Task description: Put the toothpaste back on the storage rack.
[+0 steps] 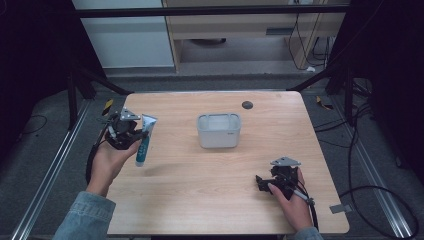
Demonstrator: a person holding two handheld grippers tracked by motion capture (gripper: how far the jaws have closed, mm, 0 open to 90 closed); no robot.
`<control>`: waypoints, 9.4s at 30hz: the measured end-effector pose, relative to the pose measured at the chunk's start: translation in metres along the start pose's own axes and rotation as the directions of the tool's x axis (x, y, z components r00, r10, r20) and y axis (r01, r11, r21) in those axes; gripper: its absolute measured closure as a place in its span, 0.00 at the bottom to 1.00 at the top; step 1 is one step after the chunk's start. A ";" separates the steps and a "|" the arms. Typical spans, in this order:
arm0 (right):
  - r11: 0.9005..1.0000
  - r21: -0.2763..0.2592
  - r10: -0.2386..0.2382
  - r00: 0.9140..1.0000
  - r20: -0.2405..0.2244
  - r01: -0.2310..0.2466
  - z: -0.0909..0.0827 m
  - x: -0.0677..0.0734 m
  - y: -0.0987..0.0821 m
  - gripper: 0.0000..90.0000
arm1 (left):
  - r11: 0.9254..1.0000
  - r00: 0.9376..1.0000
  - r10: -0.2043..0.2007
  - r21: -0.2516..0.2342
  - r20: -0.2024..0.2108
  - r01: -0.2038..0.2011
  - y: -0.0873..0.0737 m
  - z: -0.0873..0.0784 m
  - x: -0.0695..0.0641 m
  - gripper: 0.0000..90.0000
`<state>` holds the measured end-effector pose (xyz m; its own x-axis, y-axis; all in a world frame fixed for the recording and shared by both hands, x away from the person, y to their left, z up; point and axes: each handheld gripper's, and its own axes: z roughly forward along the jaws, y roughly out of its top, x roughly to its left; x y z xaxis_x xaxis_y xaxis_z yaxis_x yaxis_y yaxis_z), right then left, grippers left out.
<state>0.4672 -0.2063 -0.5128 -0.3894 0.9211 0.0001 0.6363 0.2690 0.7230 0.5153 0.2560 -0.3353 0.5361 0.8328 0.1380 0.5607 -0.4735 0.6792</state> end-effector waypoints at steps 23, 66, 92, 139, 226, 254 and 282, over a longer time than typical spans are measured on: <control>1.000 0.002 0.005 1.000 -0.002 -0.005 0.000 0.000 0.000 0.00 | 0.997 0.993 0.067 -0.045 0.094 -0.063 0.017 0.016 -0.039 0.91; 1.000 0.001 0.002 1.000 0.001 -0.002 0.000 0.000 0.000 0.00 | 0.975 0.968 0.186 -0.152 0.167 -0.161 0.093 0.004 -0.109 0.91; 1.000 0.000 -0.001 1.000 0.002 0.001 0.000 0.000 0.000 0.00 | 0.974 0.974 0.151 -0.195 0.170 -0.117 0.134 0.004 -0.102 0.91; 1.000 -0.002 -0.005 1.000 0.004 0.005 0.000 0.000 0.000 0.00 | 0.966 0.977 0.119 -0.250 0.178 -0.072 0.172 0.035 -0.102 0.91; 1.000 0.000 0.000 1.000 -0.003 0.000 0.000 0.000 0.000 0.00 | 0.970 0.985 0.053 -0.242 0.165 -0.012 0.129 0.123 -0.125 0.91; 1.000 0.002 0.002 1.000 -0.003 -0.002 0.000 0.000 0.000 0.00 | 0.984 0.983 0.038 -0.176 0.181 -0.006 0.122 0.139 -0.125 0.91; 1.000 0.002 0.003 1.000 -0.004 -0.003 0.000 0.000 0.000 0.00 | 0.989 0.982 0.016 -0.147 0.189 0.012 0.119 0.153 -0.126 0.90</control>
<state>0.4670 -0.2060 -0.5124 -0.3902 0.9207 0.0044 0.6386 0.2672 0.7216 0.6111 0.0511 -0.3819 0.6545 0.7560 0.0107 0.4684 -0.4166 0.7791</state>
